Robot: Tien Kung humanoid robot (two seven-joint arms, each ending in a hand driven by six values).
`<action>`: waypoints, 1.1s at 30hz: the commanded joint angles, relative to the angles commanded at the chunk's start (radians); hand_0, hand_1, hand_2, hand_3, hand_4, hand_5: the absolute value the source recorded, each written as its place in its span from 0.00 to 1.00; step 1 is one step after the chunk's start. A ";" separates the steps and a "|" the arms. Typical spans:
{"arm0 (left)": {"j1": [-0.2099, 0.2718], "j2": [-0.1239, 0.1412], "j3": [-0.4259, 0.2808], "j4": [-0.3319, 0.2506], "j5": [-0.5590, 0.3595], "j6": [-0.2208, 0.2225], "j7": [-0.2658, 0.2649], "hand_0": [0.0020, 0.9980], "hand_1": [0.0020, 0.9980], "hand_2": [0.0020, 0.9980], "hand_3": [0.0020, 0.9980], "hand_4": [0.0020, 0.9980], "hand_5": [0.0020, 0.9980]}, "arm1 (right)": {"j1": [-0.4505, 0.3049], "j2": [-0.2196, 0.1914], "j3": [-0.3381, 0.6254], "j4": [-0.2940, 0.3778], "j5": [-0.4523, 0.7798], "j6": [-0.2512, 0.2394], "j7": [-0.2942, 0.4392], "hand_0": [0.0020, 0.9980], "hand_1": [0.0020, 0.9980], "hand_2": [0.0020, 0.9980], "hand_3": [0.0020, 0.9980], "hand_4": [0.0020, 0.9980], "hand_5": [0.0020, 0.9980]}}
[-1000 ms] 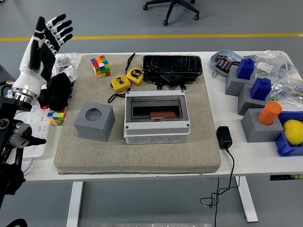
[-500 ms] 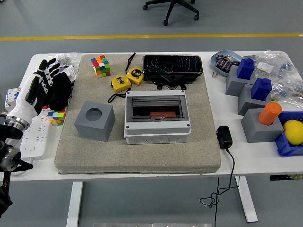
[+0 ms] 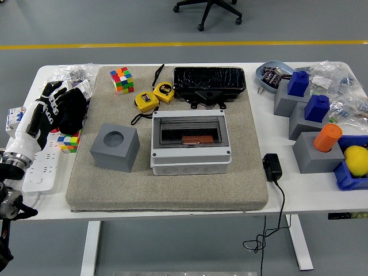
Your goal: Fetch the battery,place it into the box,close the lid of the box
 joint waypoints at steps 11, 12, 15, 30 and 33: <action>0.022 -0.015 0.010 -0.027 -0.110 0.063 -0.032 0.82 0.85 0.82 0.82 1.00 1.00 | -0.013 0.003 -0.031 0.000 0.017 0.004 0.006 0.94 0.89 0.82 0.85 1.00 1.00; 0.024 -0.017 0.010 -0.028 -0.112 0.069 -0.034 0.78 0.80 0.73 0.74 1.00 1.00 | -0.017 0.002 -0.046 0.000 0.028 0.006 0.006 0.93 0.89 0.82 0.85 1.00 1.00; 0.028 -0.023 0.014 -0.027 -0.118 0.081 -0.037 0.78 0.80 0.73 0.74 1.00 1.00 | -0.025 0.002 -0.098 0.000 0.063 0.002 0.016 0.93 0.89 0.82 0.85 1.00 1.00; 0.025 -0.030 0.048 -0.039 -0.129 0.114 -0.039 0.76 0.75 0.71 0.71 1.00 1.00 | -0.045 -0.011 -0.406 0.000 0.321 -0.108 0.143 0.87 0.82 0.77 0.80 1.00 1.00; 0.022 -0.026 0.053 -0.046 -0.125 0.123 -0.039 0.76 0.75 0.71 0.71 1.00 1.00 | -0.043 -0.017 -0.433 0.000 0.348 -0.117 0.153 0.87 0.82 0.77 0.80 1.00 1.00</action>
